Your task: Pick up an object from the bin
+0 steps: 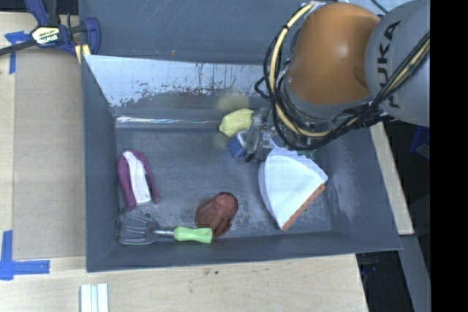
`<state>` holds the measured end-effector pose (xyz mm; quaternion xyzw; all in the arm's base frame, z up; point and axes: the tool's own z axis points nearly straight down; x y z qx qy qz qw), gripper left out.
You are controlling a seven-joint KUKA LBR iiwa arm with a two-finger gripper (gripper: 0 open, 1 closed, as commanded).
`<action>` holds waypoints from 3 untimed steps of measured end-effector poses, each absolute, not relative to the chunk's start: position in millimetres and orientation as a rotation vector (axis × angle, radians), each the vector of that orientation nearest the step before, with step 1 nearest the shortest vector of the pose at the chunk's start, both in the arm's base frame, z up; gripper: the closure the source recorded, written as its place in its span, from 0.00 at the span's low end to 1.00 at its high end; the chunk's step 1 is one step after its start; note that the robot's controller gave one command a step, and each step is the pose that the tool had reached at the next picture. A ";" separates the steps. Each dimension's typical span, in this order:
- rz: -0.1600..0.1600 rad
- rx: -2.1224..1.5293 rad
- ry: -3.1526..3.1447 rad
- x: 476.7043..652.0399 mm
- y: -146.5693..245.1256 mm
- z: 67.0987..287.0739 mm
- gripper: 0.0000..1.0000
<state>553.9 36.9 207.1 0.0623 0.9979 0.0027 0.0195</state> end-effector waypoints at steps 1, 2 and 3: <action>-0.006 -0.114 3.116 592.3 34.1 149.4 1.00; 0.007 0.089 3.092 571.1 48.3 186.2 1.00; 0.001 0.011 3.105 577.5 45.1 194.5 1.00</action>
Offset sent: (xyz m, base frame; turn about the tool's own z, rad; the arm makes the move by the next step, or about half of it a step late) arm 0.0160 0.0112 -0.0225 -0.0656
